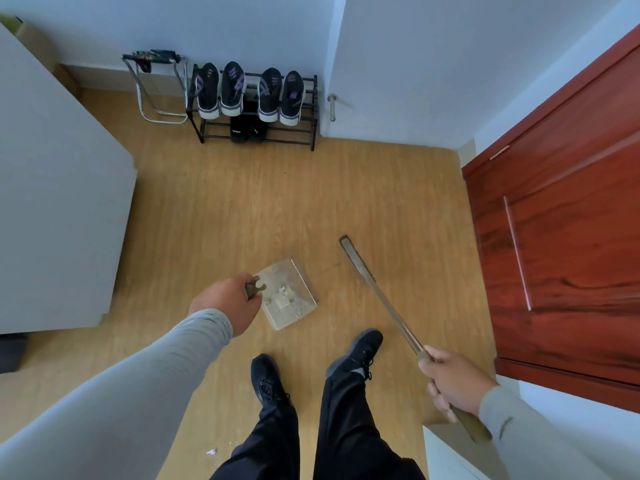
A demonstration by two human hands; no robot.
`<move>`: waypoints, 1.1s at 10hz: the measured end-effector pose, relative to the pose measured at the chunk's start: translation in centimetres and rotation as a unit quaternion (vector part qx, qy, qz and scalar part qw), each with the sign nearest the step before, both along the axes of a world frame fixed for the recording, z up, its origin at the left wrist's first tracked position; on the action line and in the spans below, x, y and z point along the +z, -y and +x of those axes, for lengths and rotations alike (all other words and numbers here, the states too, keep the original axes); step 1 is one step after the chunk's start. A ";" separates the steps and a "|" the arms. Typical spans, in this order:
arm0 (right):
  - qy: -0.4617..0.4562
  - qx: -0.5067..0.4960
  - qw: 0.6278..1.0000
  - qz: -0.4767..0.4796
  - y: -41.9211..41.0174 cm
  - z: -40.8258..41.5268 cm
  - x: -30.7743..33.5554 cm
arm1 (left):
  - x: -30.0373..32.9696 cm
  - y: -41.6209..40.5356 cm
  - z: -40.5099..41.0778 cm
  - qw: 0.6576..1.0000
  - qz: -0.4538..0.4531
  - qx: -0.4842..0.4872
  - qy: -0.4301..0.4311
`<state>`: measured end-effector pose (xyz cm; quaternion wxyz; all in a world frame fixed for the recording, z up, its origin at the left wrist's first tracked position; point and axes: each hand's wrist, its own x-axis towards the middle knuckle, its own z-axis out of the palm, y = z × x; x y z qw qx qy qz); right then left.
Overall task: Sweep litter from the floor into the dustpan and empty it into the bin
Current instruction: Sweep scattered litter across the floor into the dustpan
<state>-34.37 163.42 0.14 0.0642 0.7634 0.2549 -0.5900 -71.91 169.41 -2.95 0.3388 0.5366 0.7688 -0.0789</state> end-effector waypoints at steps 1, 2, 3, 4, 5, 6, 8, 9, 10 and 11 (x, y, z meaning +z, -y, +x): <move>0.017 0.046 0.999 0.013 -1.6 -1.3 -1.5 | 0.5 1.7 -2.4 1.000 0.004 0.021 0.004; 0.033 0.103 0.994 0.002 -2.6 -4.0 -2.8 | 0.8 3.3 -4.9 0.999 0.012 0.051 0.005; 0.042 0.174 0.984 0.006 -2.5 -8.0 -4.3 | 0.7 4.4 -6.9 0.997 0.011 0.070 0.001; 0.018 0.247 0.969 0.003 -0.7 -12.2 -5.2 | 0.3 5.3 -7.8 0.996 -0.002 0.086 -0.016; -0.029 0.259 0.965 -0.034 1.0 -14.7 -3.9 | -0.2 5.9 -8.5 0.995 -0.008 0.090 -0.035; -0.114 0.145 0.979 -0.084 0.8 -14.1 -2.2 | -0.3 6.4 -9.5 0.994 -0.012 0.099 -0.041; -0.153 0.008 0.980 -0.123 -2.5 -11.5 1.7 | -0.1 7.8 -11.0 0.994 -0.023 0.105 -0.014; -0.099 0.124 0.986 -0.054 -4.4 -12.8 2.6 | 0.3 9.4 -12.4 0.990 -0.011 0.143 0.007; -0.035 0.189 0.981 0.000 -7.9 -14.6 1.0 | 0.6 10.5 -14.3 0.981 -0.004 0.194 0.011; 0.023 0.281 0.959 0.031 -10.9 -17.1 -2.3 | 0.1 11.7 -15.6 0.973 -0.010 0.230 0.009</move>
